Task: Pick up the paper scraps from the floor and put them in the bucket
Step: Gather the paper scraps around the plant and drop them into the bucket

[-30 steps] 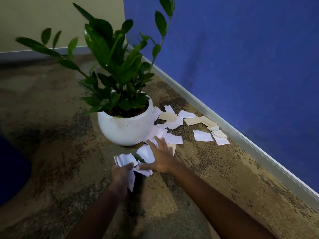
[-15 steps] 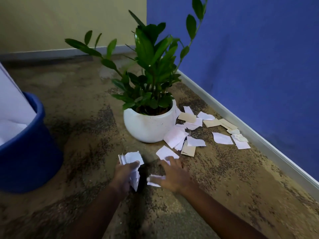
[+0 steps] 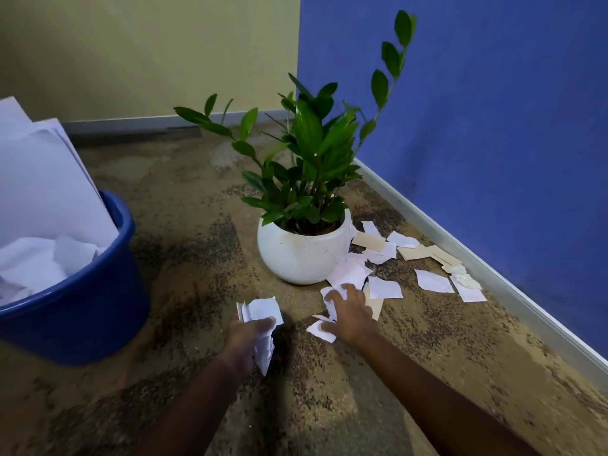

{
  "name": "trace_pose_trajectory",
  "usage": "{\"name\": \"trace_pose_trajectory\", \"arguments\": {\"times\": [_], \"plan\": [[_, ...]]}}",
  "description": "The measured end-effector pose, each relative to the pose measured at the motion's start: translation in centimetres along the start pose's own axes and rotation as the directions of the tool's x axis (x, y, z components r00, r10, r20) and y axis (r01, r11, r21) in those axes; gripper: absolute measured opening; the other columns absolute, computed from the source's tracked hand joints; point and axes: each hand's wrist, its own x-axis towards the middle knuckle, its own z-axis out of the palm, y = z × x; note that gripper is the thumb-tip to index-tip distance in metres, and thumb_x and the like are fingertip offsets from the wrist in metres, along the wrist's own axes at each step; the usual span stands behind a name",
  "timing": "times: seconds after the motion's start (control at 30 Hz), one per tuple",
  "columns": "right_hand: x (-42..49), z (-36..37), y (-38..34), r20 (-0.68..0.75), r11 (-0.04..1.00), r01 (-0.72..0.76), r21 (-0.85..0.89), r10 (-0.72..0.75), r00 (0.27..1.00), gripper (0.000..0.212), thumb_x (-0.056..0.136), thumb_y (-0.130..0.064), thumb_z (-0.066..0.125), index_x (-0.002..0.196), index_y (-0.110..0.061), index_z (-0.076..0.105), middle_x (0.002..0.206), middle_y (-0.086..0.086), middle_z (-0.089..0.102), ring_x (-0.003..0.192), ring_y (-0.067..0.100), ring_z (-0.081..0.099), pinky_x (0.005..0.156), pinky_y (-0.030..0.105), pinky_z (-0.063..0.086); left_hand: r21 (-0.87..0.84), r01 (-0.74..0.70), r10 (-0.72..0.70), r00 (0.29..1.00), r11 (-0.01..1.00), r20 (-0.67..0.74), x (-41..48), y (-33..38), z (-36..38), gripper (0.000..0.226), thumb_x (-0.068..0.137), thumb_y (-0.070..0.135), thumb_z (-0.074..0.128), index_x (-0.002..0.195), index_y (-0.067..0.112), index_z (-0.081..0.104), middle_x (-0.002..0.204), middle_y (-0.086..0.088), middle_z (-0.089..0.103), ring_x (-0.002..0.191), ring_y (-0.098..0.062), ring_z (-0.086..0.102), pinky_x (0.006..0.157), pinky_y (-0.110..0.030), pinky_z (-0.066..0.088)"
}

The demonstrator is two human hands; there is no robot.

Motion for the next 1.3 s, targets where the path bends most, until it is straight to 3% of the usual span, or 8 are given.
{"name": "trace_pose_trajectory", "arguments": {"times": [0.07, 0.2, 0.47, 0.57, 0.8, 0.97, 1.2, 1.3], "plan": [[1.5, -0.6, 0.1, 0.092, 0.995, -0.097, 0.006, 0.096, 0.991, 0.093, 0.073, -0.042, 0.075, 0.146, -0.025, 0.018, 0.157, 0.01, 0.001, 0.145, 0.036, 0.0, 0.112, 0.054, 0.024, -0.018, 0.019, -0.019, 1.0, 1.0, 0.006, 0.1, -0.2, -0.2, 0.009, 0.09, -0.002, 0.055, 0.098, -0.007, 0.054, 0.074, -0.015, 0.052, 0.069, -0.028, 0.053, 0.07, -0.033, 0.044], [3.7, -1.6, 0.6, 0.235, 0.968, -0.249, 0.014, 0.239, 0.942, 0.119, 0.066, -0.045, 0.08, 0.149, -0.032, -0.005, 0.157, 0.013, -0.013, 0.144, 0.043, -0.015, 0.115, 0.063, 0.014, -0.017, 0.08, -0.08, 0.997, 0.997, 0.024, 0.2, -0.8, -0.1, 0.015, 0.09, 0.0, 0.055, 0.075, 0.0, 0.052, 0.062, -0.011, 0.047, 0.042, -0.019, 0.05, 0.05, -0.023, 0.043], [2.3, -0.6, 0.0, 0.251, 0.992, -0.124, -0.004, 0.122, 0.96, 0.069, 0.075, -0.052, 0.068, 0.134, -0.035, 0.036, 0.148, 0.008, 0.019, 0.137, 0.038, 0.014, 0.11, 0.049, 0.03, -0.077, 0.104, -0.1, 0.994, 0.992, 0.047, 0.5, -1.6, -0.3, 0.011, 0.091, -0.001, 0.052, 0.101, -0.006, 0.049, 0.07, -0.014, 0.047, 0.058, -0.024, 0.047, 0.058, -0.029, 0.041], [-0.1, 0.6, -0.3, 0.253, 0.998, -0.061, 0.032, 0.051, 0.966, 0.069, 0.072, -0.061, 0.066, 0.129, -0.032, 0.041, 0.144, 0.006, 0.023, 0.135, 0.035, 0.017, 0.107, 0.047, 0.032, -0.074, 0.111, -0.108, 0.993, 0.991, 0.039, 0.4, -1.6, -0.1, 0.013, 0.091, -0.001, 0.053, 0.102, -0.006, 0.049, 0.07, -0.014, 0.048, 0.06, -0.024, 0.047, 0.055, -0.028, 0.042], [-3.7, 2.0, -1.1, 0.169, 0.985, 0.087, -0.147, -0.061, 0.984, 0.036, 0.089, -0.026, 0.054, 0.124, -0.021, 0.044, 0.136, 0.009, 0.035, 0.123, 0.033, 0.033, 0.093, 0.04, 0.042, -0.032, 0.116, -0.116, 0.993, 0.993, 0.011, -1.0, -1.0, 1.0, 0.018, 0.089, -0.002, 0.057, 0.071, 0.0, 0.054, 0.047, -0.008, 0.054, 0.052, -0.021, 0.049, 0.053, -0.027, 0.039], [-3.6, 1.8, -0.3, 0.177, 0.917, 0.222, -0.332, -0.171, 0.969, 0.042, 0.094, -0.005, 0.04, 0.134, -0.014, 0.036, 0.139, 0.013, 0.036, 0.126, 0.035, 0.035, 0.092, 0.046, 0.044, -0.041, 0.071, -0.07, 0.997, 0.997, 0.012, -2.3, 0.0, 1.6, 0.017, 0.089, -0.003, 0.057, 0.073, 0.001, 0.053, 0.044, -0.007, 0.055, 0.035, -0.014, 0.053, 0.047, -0.022, 0.042], [-2.4, 0.6, 0.9, -0.035, 0.998, -0.008, -0.068, 0.006, 0.999, 0.074, 0.078, -0.052, 0.061, 0.14, -0.029, 0.028, 0.145, 0.005, 0.028, 0.135, 0.027, 0.027, 0.107, 0.042, 0.035, -0.057, 0.052, -0.049, 0.997, 0.997, 0.055, -3.3, 0.4, 1.3, 0.028, 0.089, -0.002, 0.055, 0.062, 0.002, 0.051, 0.029, 0.001, 0.054, 0.026, -0.009, 0.053, 0.04, -0.016, 0.043], [-1.3, 0.5, 1.3, 0.13, 0.976, -0.205, 0.068, 0.195, 0.972, 0.102, 0.071, -0.062, 0.065, 0.149, -0.033, 0.005, 0.159, 0.01, -0.004, 0.146, 0.036, 0.0, 0.116, 0.054, 0.02, -0.048, 0.055, -0.053, 0.998, 0.997, 0.04, -3.0, 0.3, 1.2, 0.024, 0.088, -0.002, 0.057, 0.065, 0.003, 0.052, 0.037, -0.003, 0.055, 0.04, -0.017, 0.055, 0.049, -0.021, 0.041]]}}
